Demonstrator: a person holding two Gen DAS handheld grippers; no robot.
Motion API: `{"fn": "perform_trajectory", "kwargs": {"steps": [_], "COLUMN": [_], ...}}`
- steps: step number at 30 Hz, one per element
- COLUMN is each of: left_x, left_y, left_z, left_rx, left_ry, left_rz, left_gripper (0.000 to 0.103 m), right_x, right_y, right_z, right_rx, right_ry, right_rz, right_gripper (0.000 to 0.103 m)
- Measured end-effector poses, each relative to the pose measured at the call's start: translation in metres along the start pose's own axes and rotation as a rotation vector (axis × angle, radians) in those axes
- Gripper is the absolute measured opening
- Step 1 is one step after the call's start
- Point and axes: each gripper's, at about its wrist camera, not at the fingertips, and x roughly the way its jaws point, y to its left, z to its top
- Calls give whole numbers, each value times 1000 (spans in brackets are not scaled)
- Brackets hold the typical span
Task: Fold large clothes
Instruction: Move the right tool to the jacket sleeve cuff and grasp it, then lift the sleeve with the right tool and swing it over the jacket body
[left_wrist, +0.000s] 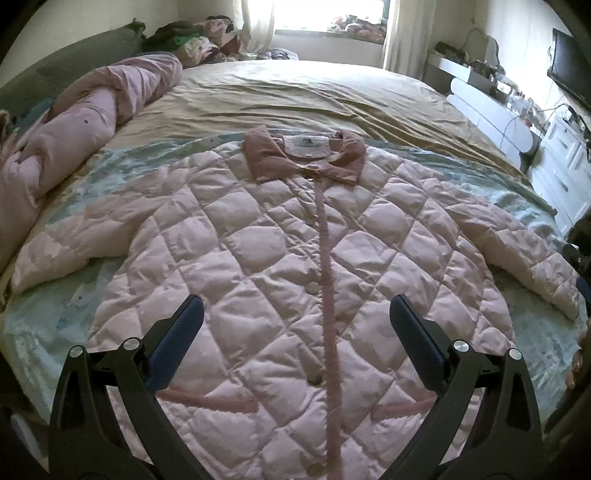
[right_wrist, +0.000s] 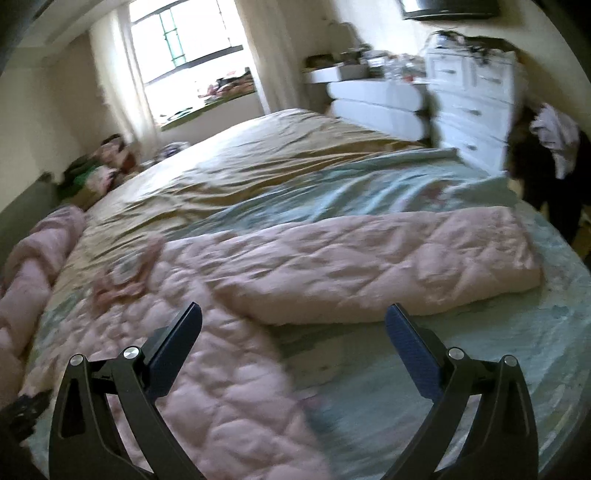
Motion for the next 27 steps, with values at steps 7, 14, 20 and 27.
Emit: {"fn": "perform_trajectory", "kwargs": {"steps": [7, 14, 20, 27], "left_x": [14, 29, 35, 36], "left_y": [-23, -39, -47, -50], "left_z": [9, 16, 17, 31], "left_rx": [35, 25, 26, 9], "left_ry": [1, 26, 19, 11], "left_rz": [2, -15, -39, 0], "left_gripper": [94, 94, 94, 94], "right_x": [31, 67, 93, 117], "right_y": [-56, -120, -180, -224], "right_z": [-2, -10, -14, 1], "right_rx": [120, 317, 536, 703], "right_ry": [42, 120, 164, 142], "right_rz": [-90, -130, -134, -106], "right_gripper": [99, 99, 99, 99]}}
